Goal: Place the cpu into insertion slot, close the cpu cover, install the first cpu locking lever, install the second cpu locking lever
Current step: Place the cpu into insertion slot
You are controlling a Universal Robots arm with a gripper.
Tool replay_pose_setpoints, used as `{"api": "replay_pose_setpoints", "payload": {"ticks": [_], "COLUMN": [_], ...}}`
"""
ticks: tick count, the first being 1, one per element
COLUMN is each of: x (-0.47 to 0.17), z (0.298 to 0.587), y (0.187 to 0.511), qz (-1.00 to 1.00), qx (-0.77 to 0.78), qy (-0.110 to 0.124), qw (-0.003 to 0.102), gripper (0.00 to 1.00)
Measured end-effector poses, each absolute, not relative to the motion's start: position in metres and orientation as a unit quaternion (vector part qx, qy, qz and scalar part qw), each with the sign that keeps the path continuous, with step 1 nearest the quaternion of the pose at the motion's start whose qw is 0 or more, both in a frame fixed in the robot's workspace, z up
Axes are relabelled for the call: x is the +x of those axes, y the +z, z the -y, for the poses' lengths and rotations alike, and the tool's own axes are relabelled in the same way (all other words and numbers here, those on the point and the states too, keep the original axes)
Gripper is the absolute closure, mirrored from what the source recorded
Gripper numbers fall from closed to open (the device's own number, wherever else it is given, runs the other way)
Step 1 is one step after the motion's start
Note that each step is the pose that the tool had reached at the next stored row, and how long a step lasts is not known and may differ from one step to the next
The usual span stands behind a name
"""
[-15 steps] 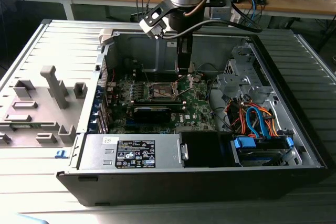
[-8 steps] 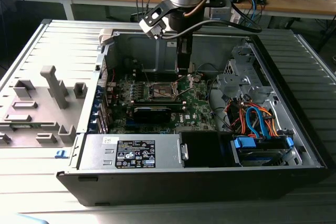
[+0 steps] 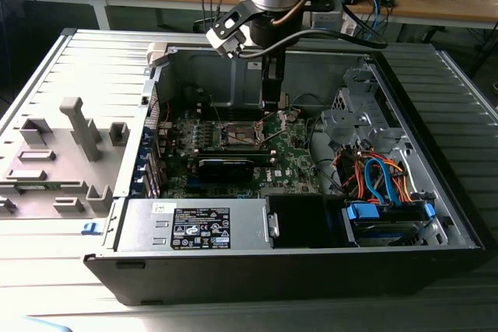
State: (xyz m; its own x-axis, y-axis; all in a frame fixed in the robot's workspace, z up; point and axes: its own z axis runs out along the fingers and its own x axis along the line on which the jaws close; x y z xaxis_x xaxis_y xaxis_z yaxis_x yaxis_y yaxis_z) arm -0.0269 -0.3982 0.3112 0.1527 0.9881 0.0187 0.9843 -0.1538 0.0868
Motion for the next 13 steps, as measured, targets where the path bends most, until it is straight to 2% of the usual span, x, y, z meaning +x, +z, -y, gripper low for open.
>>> {"api": "replay_pose_setpoints", "payload": {"ticks": [13], "x": [-0.0269], "z": [0.3981], "y": [0.3096], "qz": [-0.637], "qx": [0.77], "qy": [0.035], "qw": [0.028], "gripper": [0.45]}}
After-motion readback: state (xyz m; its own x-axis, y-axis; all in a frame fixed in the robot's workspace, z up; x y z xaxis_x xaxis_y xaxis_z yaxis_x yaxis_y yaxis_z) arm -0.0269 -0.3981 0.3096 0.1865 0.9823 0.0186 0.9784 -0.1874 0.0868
